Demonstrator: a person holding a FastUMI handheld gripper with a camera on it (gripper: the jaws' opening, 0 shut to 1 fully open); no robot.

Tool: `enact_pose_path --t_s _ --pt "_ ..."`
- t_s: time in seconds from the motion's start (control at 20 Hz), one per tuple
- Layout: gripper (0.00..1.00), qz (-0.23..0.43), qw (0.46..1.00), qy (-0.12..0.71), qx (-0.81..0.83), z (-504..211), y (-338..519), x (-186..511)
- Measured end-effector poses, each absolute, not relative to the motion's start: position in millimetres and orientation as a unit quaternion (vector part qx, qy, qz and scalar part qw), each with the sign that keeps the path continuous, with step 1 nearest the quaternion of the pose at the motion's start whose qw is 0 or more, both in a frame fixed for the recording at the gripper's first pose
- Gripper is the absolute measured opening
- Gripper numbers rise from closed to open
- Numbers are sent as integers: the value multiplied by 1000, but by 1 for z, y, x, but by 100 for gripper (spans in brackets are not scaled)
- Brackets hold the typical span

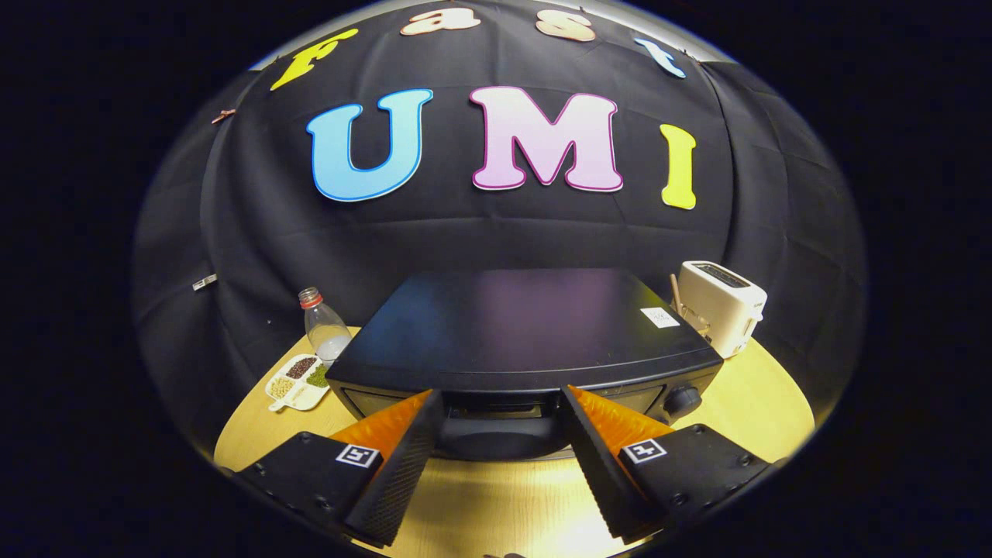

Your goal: Open the toaster oven, put the food inside, and close the toaster oven door.

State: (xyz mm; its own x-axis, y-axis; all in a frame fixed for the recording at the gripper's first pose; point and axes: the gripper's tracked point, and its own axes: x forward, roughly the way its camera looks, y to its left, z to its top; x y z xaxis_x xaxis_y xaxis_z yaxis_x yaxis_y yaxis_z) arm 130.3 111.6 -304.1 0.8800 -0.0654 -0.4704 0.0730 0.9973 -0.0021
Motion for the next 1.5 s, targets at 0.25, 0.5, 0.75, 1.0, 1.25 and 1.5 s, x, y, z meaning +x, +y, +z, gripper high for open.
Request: enact_pose_path --t_s 0.25,0.5,0.75,1.0,1.25,1.5 --pt "98 -31 964 266 11 -310 113 101" --pt "97 -27 947 320 20 -339 112 51" --pt "97 -21 927 372 33 -374 117 10" --pt "99 -21 922 385 39 -376 114 -15" --pt "99 -24 920 389 50 -373 108 -30" --pt "99 -34 923 379 52 -361 99 -35"
